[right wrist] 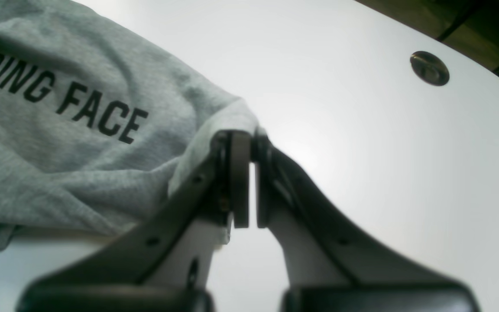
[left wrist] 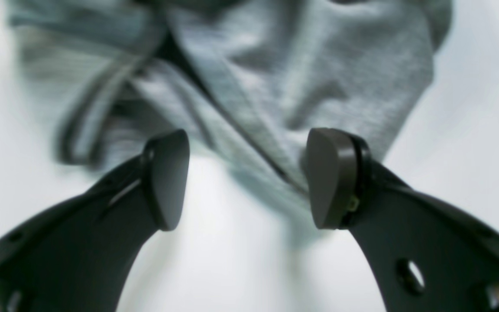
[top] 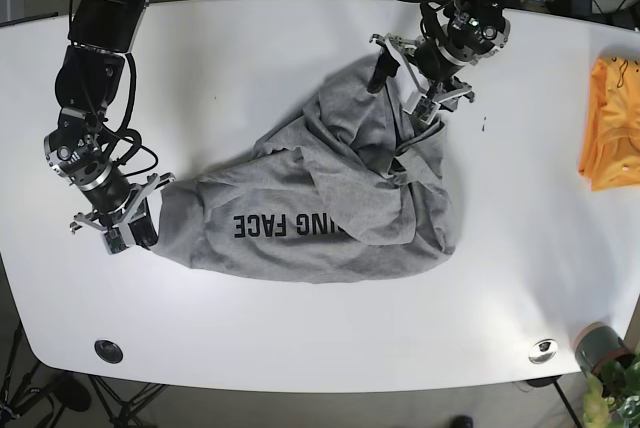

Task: Fold the T-shirt properly
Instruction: 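Pull the grey shirt apart, right gripper dragging its end away from the left, then lift the grey shirt with both grippers and stretch it between them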

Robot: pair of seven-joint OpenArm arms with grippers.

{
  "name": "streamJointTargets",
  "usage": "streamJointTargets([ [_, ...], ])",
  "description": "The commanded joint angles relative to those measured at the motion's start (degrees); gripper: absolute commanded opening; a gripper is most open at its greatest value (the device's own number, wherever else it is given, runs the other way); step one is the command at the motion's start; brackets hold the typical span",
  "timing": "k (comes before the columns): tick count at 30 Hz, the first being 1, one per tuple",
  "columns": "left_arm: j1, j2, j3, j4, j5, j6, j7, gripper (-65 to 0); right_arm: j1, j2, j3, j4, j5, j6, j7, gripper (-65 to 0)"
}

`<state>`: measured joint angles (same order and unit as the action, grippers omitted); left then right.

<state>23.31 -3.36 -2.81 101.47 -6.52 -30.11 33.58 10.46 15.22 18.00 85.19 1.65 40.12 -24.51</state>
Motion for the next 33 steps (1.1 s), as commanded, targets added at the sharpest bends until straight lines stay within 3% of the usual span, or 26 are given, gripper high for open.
streamJointTargets([
  [1,-0.23,-0.21,1.80,-0.33,-0.82,-0.35,-1.10,-25.8,1.37,0.91,0.15,1.19,0.86,-0.12,1.52,-65.0],
  [10,-0.32,-0.38,3.47,-4.46,-0.55,-0.27,-0.92,-26.1,1.37,-0.32,0.24,1.19,0.86,-0.12,1.52,-65.0],
  [12,-0.32,-0.47,3.47,-4.64,-0.46,-0.27,-0.92,-28.6,1.37,-0.50,0.24,1.19,0.86,-0.12,1.52,-65.0],
  [14,-0.32,-0.47,3.20,-4.72,-0.38,-0.27,-0.92,-39.6,1.37,-0.50,0.24,1.19,0.86,-0.12,1.52,-65.0],
  [17,-0.32,-1.70,3.20,-4.72,-0.46,-0.27,-0.92,-61.9,1.37,-0.67,0.24,1.19,0.77,-0.12,1.52,-65.0],
  [18,-0.32,-1.96,3.20,-4.72,-0.46,-0.27,-0.84,-65.0,1.37,-0.67,0.24,1.19,0.77,-0.12,1.52,-65.0],
  [21,-0.32,-2.32,2.76,-4.28,-0.64,-0.18,-0.84,-65.0,1.54,-0.67,0.15,1.19,0.68,-0.12,1.52,-65.0],
  [26,-2.87,-1.96,-4.09,-0.68,-0.82,-0.18,-0.22,-65.0,2.68,-0.76,-0.20,1.01,0.42,-0.12,1.52,-65.0],
  [33,-12.28,-1.96,-10.95,5.39,-0.90,-0.44,9.71,-65.0,7.70,-1.82,-4.86,-0.66,0.15,-0.12,1.44,-65.0],
])
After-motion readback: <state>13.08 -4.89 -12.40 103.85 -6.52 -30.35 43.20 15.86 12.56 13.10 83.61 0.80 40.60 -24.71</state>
